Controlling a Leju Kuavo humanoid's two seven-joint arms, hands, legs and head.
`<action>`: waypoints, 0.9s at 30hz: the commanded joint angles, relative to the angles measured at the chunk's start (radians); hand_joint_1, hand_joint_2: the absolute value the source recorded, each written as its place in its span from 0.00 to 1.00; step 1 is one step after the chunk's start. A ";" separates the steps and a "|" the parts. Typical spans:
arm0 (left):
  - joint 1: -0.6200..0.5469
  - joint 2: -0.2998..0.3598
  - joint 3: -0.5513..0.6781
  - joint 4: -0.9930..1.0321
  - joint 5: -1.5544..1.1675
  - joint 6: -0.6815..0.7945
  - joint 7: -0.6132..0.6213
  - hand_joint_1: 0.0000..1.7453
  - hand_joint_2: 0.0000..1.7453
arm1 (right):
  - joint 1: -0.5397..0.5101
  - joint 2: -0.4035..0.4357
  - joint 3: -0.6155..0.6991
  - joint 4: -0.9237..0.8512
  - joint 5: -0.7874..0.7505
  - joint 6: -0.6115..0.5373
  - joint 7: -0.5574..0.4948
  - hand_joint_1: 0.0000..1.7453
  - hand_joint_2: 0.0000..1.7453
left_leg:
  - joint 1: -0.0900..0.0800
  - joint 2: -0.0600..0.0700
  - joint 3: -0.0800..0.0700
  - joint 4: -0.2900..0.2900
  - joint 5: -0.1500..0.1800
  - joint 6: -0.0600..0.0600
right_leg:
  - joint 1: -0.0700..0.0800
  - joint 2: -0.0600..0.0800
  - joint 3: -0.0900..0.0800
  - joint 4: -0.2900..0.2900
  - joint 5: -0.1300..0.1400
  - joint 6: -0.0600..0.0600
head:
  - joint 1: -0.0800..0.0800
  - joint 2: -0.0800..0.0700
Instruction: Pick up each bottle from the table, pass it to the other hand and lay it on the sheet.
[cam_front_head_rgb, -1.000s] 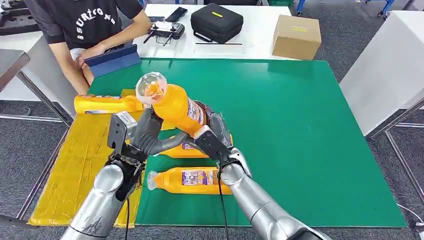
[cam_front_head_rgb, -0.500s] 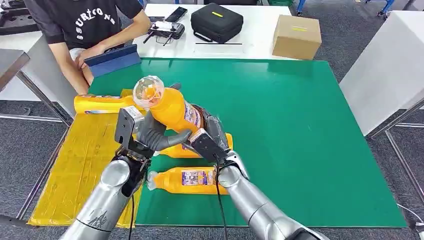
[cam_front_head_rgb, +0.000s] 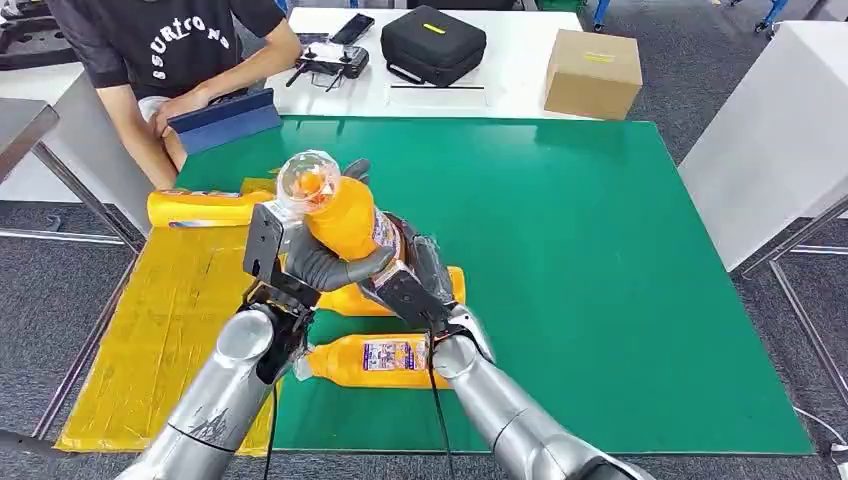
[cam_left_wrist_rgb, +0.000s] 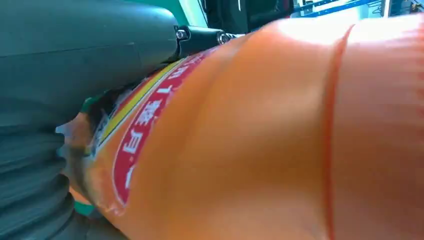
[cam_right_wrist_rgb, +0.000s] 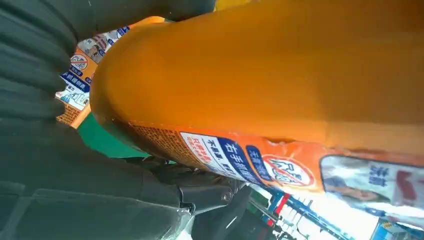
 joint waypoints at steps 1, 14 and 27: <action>-0.076 -0.029 -0.036 0.118 0.098 -0.071 0.002 0.00 1.00 | -0.036 0.012 0.067 0.064 -0.031 0.120 -0.002 1.00 1.00 | 0.001 -0.001 0.003 0.001 -0.002 -0.003 | 0.001 -0.001 0.004 0.000 -0.002 -0.002 | 0.000 0.000; -0.092 -0.037 -0.026 0.113 0.183 -0.091 -0.002 1.00 1.00 | -0.053 0.033 0.071 0.066 -0.037 0.153 -0.001 1.00 1.00 | 0.001 -0.001 0.001 0.001 -0.001 -0.003 | 0.001 -0.001 0.002 0.001 -0.001 -0.002 | 0.000 0.000; -0.093 -0.032 -0.031 0.112 0.182 -0.065 -0.011 1.00 1.00 | -0.045 0.032 0.069 0.050 -0.039 0.151 0.003 1.00 1.00 | 0.001 -0.001 0.002 0.001 -0.002 -0.003 | 0.001 -0.001 0.003 0.001 -0.002 -0.002 | 0.000 0.000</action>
